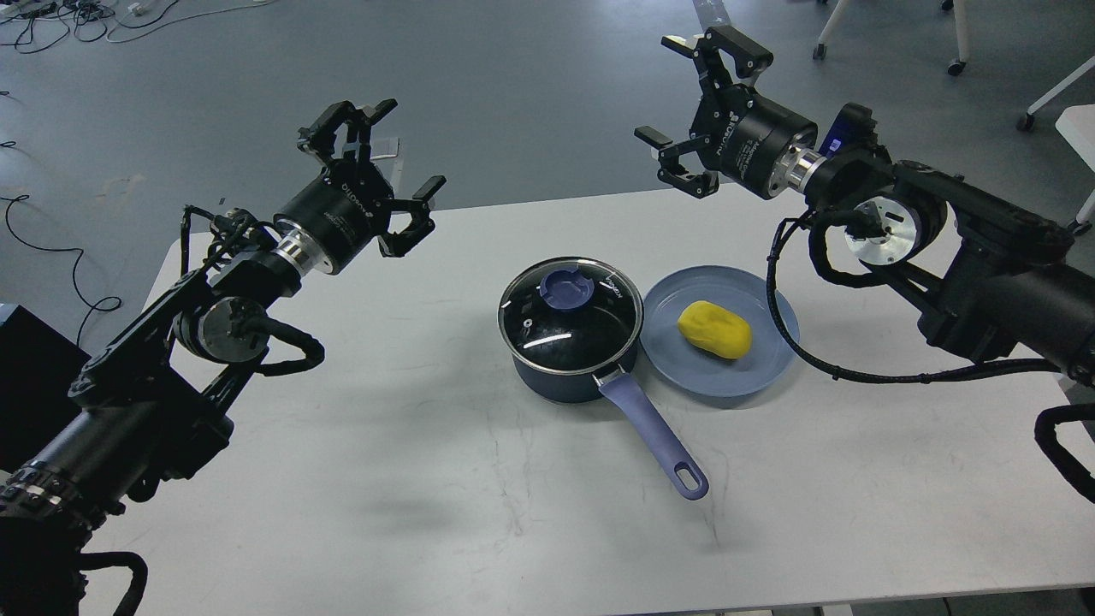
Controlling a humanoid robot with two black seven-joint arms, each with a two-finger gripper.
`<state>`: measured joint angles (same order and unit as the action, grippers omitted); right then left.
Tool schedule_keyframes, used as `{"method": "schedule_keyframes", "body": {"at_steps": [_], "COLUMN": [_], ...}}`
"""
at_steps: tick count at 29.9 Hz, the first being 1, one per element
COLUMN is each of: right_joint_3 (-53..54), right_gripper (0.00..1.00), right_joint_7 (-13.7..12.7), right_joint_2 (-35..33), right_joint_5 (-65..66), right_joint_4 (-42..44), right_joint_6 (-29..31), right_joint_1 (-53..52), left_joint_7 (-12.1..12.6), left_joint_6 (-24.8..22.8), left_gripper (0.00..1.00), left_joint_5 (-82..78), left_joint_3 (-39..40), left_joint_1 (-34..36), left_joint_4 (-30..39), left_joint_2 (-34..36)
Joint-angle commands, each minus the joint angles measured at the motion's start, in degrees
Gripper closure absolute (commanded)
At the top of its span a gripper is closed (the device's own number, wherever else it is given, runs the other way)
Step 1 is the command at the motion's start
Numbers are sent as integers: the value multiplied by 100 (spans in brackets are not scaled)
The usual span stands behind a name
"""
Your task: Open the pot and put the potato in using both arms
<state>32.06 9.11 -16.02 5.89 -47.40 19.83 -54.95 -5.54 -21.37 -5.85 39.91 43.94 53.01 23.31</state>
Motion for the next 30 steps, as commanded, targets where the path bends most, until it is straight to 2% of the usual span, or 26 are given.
{"method": "schedule_keyframes", "body": {"at_steps": [1, 11, 16, 30], "right_joint_3": [-7, -7, -15, -7], "right_gripper": [0, 0, 0, 0], "right_joint_7": [-32, -41, -208, -199], "right_joint_2": [11, 11, 29, 73], "right_joint_5": [0, 0, 0, 18], "right_joint_4": [3, 12, 12, 29], "right_joint_6": [-75, -163, -260, -418], "right_joint_1": [-7, 29, 20, 20], "left_joint_7": [0, 36, 44, 53], "left_joint_6": [-34, -51, -51, 28], "left_gripper": [2, 2, 2, 2], "left_joint_5": [5, 172, 190, 198], "left_joint_3": [8, 61, 70, 61], "left_joint_1": [-26, -26, -96, -131], "left_joint_4": [-1, 8, -1, -72], "left_joint_2": [-11, -72, -151, -143]}}
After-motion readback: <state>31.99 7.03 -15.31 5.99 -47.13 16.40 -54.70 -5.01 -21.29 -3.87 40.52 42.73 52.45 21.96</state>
